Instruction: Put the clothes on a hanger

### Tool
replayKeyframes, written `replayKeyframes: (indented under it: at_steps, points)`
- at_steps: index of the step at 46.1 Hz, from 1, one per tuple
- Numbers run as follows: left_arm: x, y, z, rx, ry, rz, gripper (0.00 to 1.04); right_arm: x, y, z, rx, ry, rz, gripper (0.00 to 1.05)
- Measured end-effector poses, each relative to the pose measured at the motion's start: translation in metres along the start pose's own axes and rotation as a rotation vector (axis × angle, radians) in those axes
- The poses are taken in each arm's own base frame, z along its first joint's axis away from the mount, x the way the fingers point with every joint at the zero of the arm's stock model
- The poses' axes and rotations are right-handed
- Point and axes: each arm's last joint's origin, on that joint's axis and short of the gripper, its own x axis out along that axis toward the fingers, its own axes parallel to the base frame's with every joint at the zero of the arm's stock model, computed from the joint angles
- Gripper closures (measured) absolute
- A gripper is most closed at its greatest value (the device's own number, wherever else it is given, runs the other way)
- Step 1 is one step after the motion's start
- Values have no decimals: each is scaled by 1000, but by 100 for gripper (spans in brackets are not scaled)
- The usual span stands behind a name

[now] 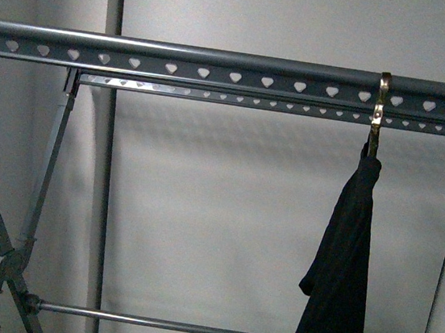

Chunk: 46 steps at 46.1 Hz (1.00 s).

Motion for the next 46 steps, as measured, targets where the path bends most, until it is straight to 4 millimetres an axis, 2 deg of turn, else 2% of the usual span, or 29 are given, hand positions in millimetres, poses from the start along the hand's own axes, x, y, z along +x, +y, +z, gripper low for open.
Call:
replayKeyframes:
  at_steps: [21,26,36,38,46]
  points:
    - [0,0,0,0,0,0,101,0,0,-16,0,0,0,102]
    - [0,0,0,0,0,0,101,0,0,-27,0,0,0,102]
    - [0,0,0,0,0,0,101,0,0,-27,-2,-2,0,102]
    - [0,0,0,-1,0,0,99,0,0,-27,-2,-2,1,96]
    - [0,0,0,0,0,0,69,0,0,-27,-2,-2,0,66]
